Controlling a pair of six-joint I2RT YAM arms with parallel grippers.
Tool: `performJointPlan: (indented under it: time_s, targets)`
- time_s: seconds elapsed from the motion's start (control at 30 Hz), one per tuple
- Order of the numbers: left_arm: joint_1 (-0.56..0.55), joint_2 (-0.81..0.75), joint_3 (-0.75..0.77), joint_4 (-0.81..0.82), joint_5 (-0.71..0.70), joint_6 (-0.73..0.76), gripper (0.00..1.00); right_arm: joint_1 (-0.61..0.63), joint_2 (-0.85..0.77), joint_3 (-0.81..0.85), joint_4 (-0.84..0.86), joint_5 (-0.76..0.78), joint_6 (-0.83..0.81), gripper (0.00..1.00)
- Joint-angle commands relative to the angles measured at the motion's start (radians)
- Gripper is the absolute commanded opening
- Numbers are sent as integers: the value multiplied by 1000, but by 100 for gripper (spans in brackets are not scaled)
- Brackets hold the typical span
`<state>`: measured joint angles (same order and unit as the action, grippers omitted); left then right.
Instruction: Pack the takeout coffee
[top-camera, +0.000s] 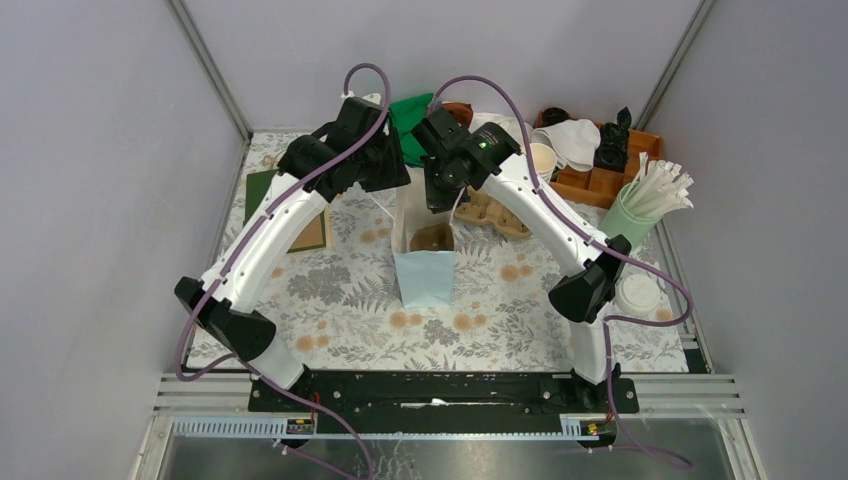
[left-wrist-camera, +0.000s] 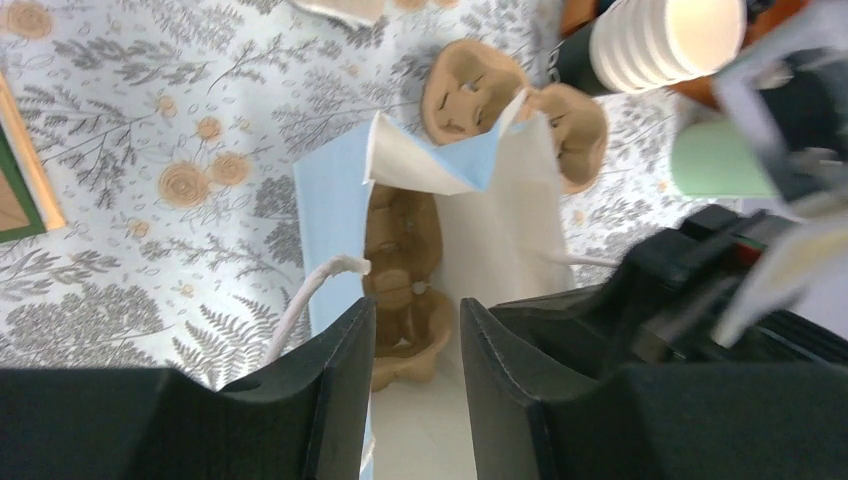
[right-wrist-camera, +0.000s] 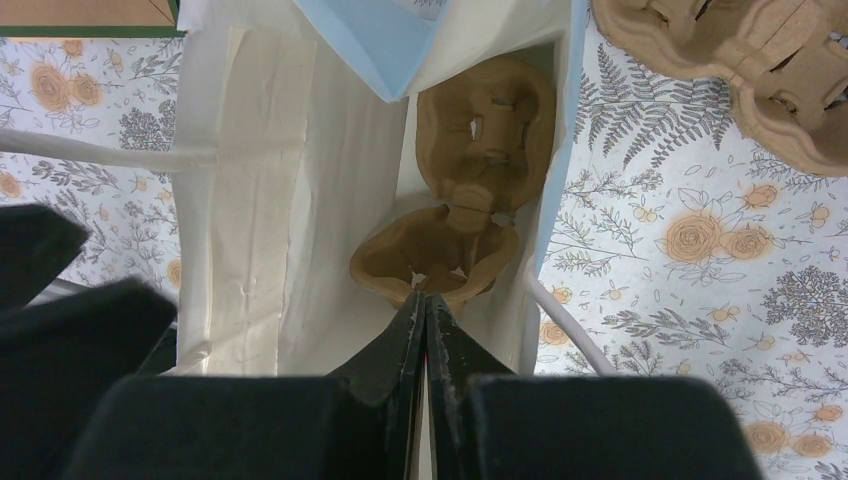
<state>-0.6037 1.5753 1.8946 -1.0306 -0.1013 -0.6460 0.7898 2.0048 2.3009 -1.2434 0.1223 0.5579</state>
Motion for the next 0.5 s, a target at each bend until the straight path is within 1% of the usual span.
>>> performJointPlan:
  time_s: [0.0,0.13,0.33,0.47]
  targets:
    - [11,29,9,-47,-7,36,41,-8,-41,0,9,10,5,6]
    - [23,44,-33,-49,29,33,42,-8,-40,-2,7,7,4,6]
    - [42,60,-70,-48,36,42,45,-9,-38,-7,7,4,1,7]
    - [50,66,-111,-29,54,37,45,-9,-37,-15,10,-4,0,7]
